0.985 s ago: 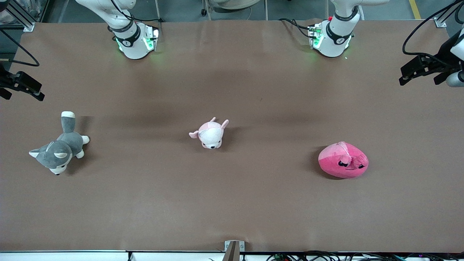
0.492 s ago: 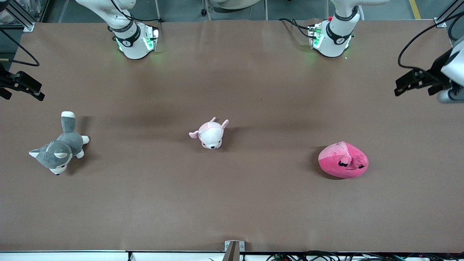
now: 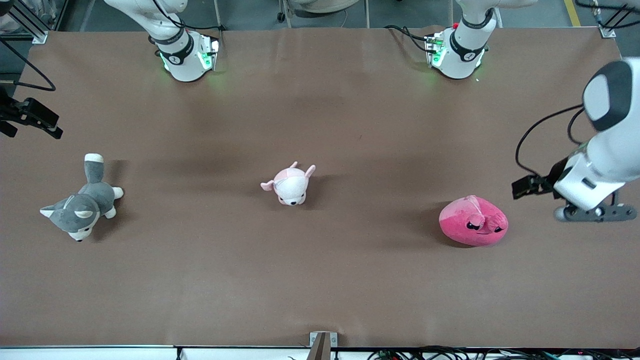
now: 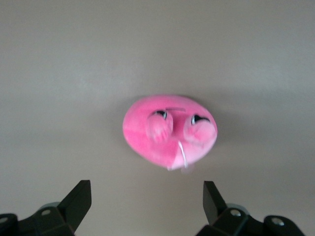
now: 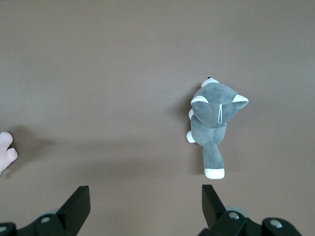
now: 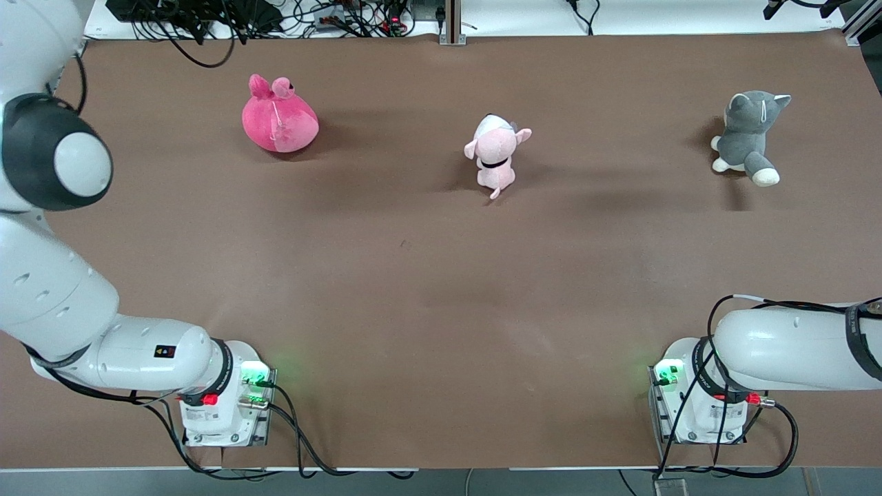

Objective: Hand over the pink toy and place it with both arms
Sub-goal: 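Lower the left gripper onto the pink plush and close on it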

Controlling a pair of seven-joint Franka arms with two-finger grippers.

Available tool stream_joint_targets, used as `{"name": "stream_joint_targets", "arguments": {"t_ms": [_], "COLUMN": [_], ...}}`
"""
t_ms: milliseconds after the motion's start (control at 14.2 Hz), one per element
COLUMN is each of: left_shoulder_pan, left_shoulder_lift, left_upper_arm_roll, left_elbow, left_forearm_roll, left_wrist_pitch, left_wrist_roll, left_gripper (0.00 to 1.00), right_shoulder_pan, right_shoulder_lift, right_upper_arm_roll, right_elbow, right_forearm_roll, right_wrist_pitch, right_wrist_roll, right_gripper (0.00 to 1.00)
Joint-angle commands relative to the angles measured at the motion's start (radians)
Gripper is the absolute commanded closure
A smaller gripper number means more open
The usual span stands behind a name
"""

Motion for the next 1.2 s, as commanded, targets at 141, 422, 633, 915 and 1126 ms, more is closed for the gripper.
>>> {"name": "stream_joint_targets", "arguments": {"t_ms": [141,422,633,915,1126], "left_shoulder_pan": [0.013,0.036,0.037,0.039,0.04], "left_shoulder_lift": [0.059,0.109,0.132,0.158,0.161], "left_upper_arm_roll": [0.0,0.0,0.004,0.006,0.006], "left_elbow": [-0.06,-0.071,-0.065,-0.066,-0.069], "left_forearm_roll": [-0.03,-0.175,-0.165,-0.165,-0.162], "left_wrist_pitch": [0.161,0.176,0.188,0.199,0.201], "left_wrist_roll": [-0.011,-0.015,0.0,0.001,0.006], "left_gripper": [0.0,0.1,0.15,0.29,0.51], "right_shoulder_pan": [-0.009,-0.012,-0.005,-0.002,-0.003], "right_shoulder_lift": [-0.008,0.0,0.003,0.003,0.003], "right_upper_arm_roll": [-0.002,-0.002,0.001,0.006,0.005], "right_elbow": [0.002,0.028,0.042,0.056,0.056], "right_forearm_roll": [0.013,0.01,0.009,0.007,0.015], "right_wrist_pitch": [-0.008,-0.003,-0.008,-0.01,-0.01], "right_wrist_roll": [0.012,0.01,0.01,0.009,0.012], "right_gripper": [0.0,0.0,0.0,0.0,0.0]}}
